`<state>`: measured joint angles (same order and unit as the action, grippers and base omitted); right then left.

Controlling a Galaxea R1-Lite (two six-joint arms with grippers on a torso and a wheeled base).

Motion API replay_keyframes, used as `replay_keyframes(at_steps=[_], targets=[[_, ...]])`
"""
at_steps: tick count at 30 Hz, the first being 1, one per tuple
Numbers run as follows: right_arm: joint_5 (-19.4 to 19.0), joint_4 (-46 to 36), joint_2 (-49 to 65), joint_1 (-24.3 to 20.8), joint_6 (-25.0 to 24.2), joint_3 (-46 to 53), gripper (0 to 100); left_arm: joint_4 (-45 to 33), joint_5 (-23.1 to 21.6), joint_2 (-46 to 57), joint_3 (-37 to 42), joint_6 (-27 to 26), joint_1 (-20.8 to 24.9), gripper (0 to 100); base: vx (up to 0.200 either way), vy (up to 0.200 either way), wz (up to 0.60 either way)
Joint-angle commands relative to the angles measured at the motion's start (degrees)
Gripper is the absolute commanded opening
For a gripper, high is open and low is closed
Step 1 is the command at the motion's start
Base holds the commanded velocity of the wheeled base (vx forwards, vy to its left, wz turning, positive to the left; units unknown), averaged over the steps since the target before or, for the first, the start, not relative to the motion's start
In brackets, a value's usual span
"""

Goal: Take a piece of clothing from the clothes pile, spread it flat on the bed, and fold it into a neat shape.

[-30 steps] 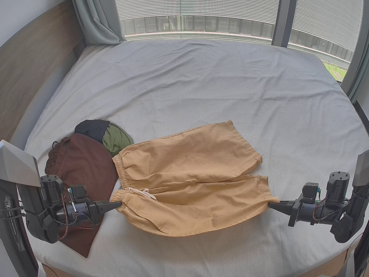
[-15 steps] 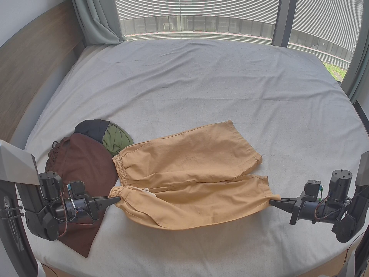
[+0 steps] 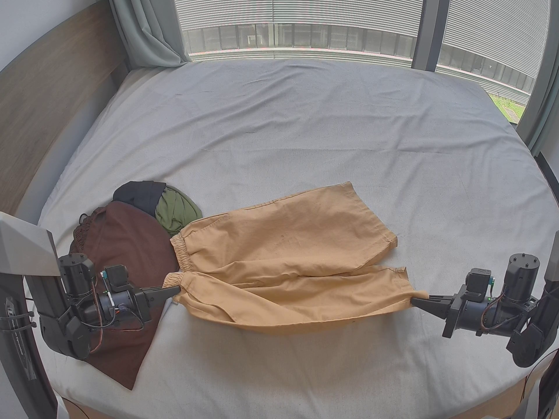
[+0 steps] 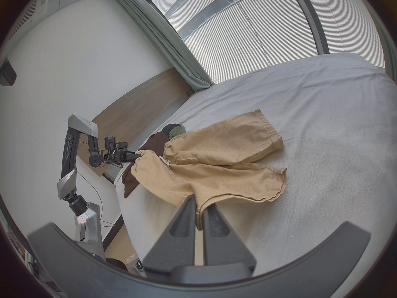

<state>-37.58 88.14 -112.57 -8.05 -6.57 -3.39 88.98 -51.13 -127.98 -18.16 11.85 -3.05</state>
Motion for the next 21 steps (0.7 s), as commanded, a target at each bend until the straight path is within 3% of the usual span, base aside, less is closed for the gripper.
replay_keyframes(at_steps=[1, 21], targets=[[-0.03, 0.02, 2.09, -0.48, -0.02, 0.05, 0, 0.05, 0.85, 0.36, -1.00, 0.72, 0.06, 0, 0.000, 0.000, 0.00], [0.58, 0.10, 5.34, -0.83, -0.99, -3.82, 0, 0.05, 0.94, 0.54, -2.31, 0.72, 0.06, 0, 0.000, 0.000, 0.00]])
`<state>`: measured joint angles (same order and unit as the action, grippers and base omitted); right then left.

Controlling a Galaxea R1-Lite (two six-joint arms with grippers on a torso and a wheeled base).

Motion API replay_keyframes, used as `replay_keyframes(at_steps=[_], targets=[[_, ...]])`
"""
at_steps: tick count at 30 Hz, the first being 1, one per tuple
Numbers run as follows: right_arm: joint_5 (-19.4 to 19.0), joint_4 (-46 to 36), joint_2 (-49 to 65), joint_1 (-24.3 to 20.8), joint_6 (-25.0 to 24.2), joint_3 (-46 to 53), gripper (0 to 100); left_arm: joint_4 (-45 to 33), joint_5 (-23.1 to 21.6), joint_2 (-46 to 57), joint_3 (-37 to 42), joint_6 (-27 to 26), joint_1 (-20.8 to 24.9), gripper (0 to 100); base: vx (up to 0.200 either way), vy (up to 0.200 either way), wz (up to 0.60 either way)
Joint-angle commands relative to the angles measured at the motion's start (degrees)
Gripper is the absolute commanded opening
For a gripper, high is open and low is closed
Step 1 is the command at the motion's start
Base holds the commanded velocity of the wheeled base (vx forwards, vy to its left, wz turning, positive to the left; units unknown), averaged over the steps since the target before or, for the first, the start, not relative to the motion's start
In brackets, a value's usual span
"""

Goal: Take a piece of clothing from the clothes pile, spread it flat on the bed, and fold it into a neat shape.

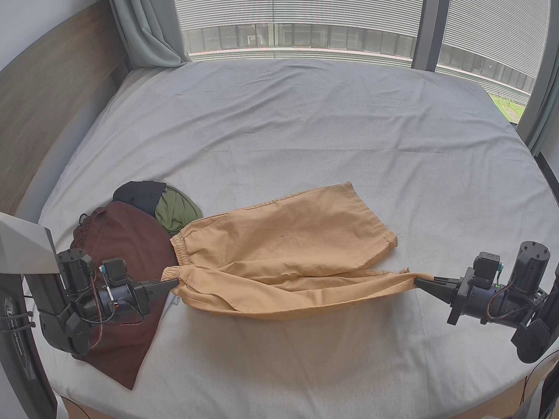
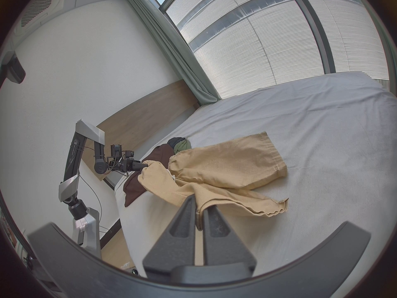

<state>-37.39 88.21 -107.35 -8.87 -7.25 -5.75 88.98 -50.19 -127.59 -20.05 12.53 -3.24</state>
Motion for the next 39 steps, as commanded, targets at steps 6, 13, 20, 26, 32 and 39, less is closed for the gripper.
replay_keyframes(at_steps=[6, 13, 20, 26, 32, 39], targets=[[1.18, 0.03, 0.21, 0.00, -1.45, -4.00, 0, 0.05, 0.27, 1.02, -1.04, 0.56, -0.10, 0, 0.000, 0.000, 0.00], [2.67, 0.03, -0.05, -0.27, -2.15, -5.41, 0, 0.05, 0.35, 1.38, -1.30, 0.92, -0.10, 0, 0.000, 0.000, 0.00], [3.46, 0.03, 0.21, -1.50, -2.24, -5.94, 0, 0.05, 2.11, 1.46, -1.92, 2.15, -0.10, 0, 0.000, 0.000, 0.00], [3.55, 0.03, 1.18, -1.94, -2.24, -5.94, 0, 0.05, 2.20, 1.46, -1.92, 2.23, -0.10, 0, 0.000, 0.000, 0.00], [3.73, 0.03, 1.44, -2.11, -2.15, -6.20, 0, 0.05, 2.29, 1.46, -1.92, 2.23, -0.10, 0, 0.000, 0.000, 0.00], [4.87, 0.03, 1.18, -2.20, -2.33, -7.78, 0, 0.05, 2.29, 1.99, -1.92, 2.23, -0.27, 0, 0.000, 0.000, 0.00]])
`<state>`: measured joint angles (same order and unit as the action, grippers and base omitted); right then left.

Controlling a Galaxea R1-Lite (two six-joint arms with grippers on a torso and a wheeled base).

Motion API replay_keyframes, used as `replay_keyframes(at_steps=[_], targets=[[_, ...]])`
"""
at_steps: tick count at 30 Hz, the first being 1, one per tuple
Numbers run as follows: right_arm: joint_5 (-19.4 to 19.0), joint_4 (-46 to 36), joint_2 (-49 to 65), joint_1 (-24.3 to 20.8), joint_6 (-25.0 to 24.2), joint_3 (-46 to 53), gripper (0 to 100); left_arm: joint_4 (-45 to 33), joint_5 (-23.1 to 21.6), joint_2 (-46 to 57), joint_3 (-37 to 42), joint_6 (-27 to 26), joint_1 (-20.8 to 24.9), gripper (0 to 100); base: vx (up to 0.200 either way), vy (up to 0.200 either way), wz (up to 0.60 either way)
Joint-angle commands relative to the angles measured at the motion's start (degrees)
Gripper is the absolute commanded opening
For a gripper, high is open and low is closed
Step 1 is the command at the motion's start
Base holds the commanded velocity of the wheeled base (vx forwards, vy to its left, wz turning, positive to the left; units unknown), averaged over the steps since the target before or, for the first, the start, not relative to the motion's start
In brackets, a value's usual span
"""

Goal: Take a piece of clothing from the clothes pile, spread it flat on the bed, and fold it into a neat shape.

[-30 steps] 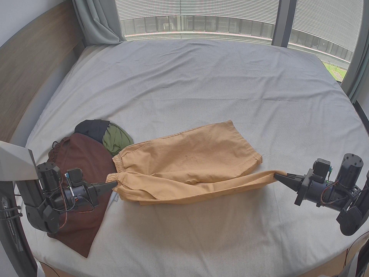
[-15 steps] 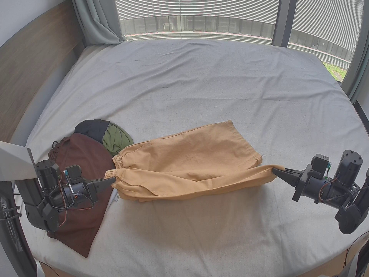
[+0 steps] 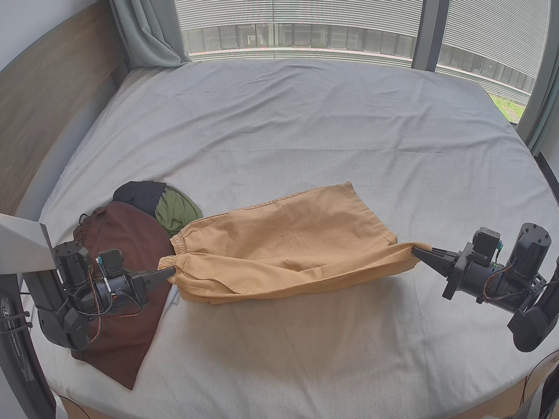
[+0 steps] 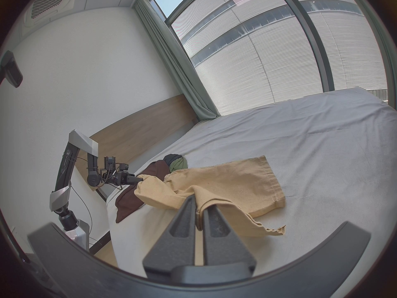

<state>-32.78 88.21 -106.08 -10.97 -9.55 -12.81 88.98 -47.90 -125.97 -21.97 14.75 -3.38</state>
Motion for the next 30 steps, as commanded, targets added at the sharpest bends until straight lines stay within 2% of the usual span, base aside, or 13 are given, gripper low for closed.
replay_keyframes(at_steps=[1, 11, 22, 30], targets=[[0.35, 0.03, -0.18, -0.10, -0.03, -0.99, 0, 0.05, 0.00, 0.55, -0.01, 0.02, -0.14, 0, 0.000, 0.000, 0.00], [1.67, 0.03, -0.35, -0.63, -0.39, -3.36, 0, 0.05, 0.00, 2.74, -0.01, 2.12, -0.67, 0, 0.000, 0.000, 0.00], [1.93, -0.23, -2.81, -0.89, -4.25, -9.86, 0, 0.05, 0.08, 2.48, 0.08, 2.39, -0.40, 0, 0.000, 0.000, 0.00], [1.93, -4.80, -3.69, -0.54, -7.51, -16.54, 0, 0.05, 2.02, 2.22, -0.27, 3.97, -0.31, 0, 0.000, 0.000, 0.00]])
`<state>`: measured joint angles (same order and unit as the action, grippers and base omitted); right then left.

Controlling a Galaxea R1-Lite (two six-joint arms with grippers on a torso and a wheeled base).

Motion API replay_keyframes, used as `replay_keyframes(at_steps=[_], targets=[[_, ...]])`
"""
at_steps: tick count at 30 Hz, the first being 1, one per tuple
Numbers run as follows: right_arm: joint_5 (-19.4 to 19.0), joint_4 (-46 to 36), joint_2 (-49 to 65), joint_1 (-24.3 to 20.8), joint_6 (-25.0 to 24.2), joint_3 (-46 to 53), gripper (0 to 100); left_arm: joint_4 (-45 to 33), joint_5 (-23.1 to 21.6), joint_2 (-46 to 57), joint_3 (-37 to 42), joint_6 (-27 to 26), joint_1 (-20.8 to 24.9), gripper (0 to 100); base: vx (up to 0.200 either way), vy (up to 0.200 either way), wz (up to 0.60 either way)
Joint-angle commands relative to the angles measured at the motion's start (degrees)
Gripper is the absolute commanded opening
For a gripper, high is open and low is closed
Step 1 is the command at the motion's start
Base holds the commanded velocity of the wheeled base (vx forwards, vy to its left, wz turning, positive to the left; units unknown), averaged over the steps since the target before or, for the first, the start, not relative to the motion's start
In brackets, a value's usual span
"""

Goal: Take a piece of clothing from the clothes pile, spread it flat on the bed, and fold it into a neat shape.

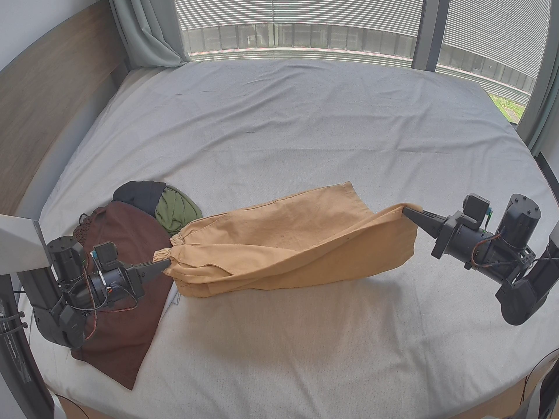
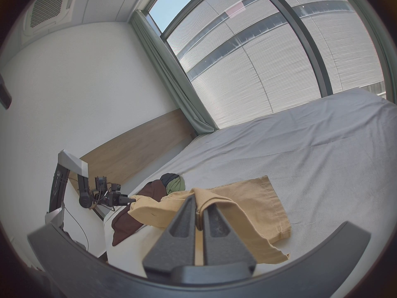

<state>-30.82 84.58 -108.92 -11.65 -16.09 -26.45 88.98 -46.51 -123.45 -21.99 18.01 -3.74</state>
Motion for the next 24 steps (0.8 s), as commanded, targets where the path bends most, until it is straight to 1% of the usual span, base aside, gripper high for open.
replay_keyframes(at_steps=[1, 5, 11, 16, 21, 24], targets=[[-0.03, -2.49, -1.29, 0.14, -1.31, -4.75, 0, 0.05, 1.24, -0.21, -0.60, 1.42, 0.14, 0, 0.000, 0.000, 0.00], [-0.03, -4.51, -3.23, 1.11, -1.40, -8.35, 0, 0.05, 2.03, -0.30, -0.95, 2.39, 0.23, 0, 0.000, 0.000, 0.00], [-0.03, -8.03, -5.86, 1.90, -1.49, -14.06, 0, 0.05, 4.32, -0.30, -1.04, 4.06, 1.90, 0, 0.000, 0.000, 0.00], [-0.03, -12.86, -7.53, 2.60, -1.57, -19.60, 0, 0.05, 6.25, -1.26, -1.91, 4.93, 2.69, 0, 0.000, 0.000, 0.00], [-0.03, -13.65, -9.47, 2.69, -2.98, -23.56, 0, 0.05, 7.48, -2.32, -2.79, 5.11, 2.86, 0, 0.000, 0.000, 0.00], [0.06, -15.14, -11.22, 2.69, -3.60, -26.37, 0, 0.05, 8.36, -2.76, -3.50, 6.25, 3.04, 0, 0.000, 0.000, 0.00]])
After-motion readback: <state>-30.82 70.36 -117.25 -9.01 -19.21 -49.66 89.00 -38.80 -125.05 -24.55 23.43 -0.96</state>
